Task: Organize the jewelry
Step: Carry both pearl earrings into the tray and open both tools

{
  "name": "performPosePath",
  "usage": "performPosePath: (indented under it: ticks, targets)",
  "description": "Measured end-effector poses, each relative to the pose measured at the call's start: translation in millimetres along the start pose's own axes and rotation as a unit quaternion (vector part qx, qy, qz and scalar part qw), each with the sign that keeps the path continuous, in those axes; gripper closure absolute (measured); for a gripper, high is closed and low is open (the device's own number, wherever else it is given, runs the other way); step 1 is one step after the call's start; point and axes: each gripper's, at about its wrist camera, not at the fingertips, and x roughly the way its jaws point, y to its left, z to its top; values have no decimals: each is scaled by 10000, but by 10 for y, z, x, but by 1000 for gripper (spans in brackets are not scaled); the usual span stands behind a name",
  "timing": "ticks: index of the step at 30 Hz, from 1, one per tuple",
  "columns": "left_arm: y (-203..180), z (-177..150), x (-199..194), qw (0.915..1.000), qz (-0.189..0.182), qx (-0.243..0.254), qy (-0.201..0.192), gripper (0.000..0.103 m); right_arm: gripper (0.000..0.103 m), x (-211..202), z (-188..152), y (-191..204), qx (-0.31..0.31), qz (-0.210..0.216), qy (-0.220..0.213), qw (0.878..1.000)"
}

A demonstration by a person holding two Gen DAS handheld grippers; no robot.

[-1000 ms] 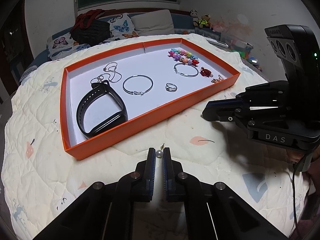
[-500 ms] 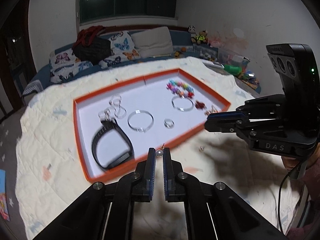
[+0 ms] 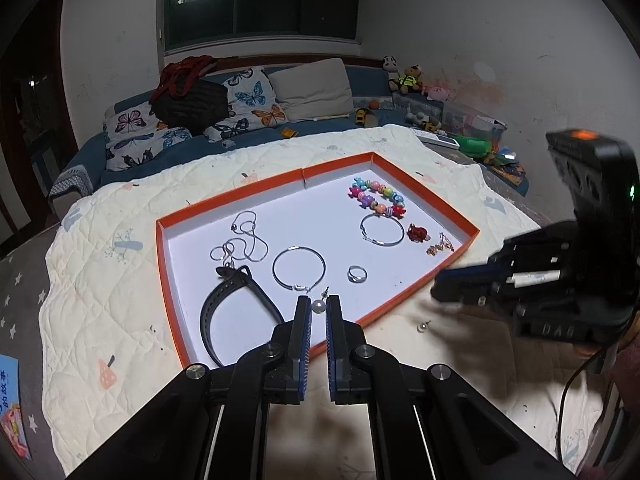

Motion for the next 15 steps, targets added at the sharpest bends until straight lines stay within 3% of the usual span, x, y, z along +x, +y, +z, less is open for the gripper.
performPosePath:
  ticks: [7, 11, 15]
  targets:
    - [0, -56, -7, 10000, -17, -49, 26, 96, 90, 111, -73, 45, -243, 218, 275, 9991]
    - [-5, -85, 22, 9999, -46, -73, 88, 96, 72, 178, -94, 34, -302, 155, 377, 9987]
    - [-4, -105, 66, 9998, -48, -85, 149, 96, 69, 202, -133, 38, -301, 138, 423, 9986]
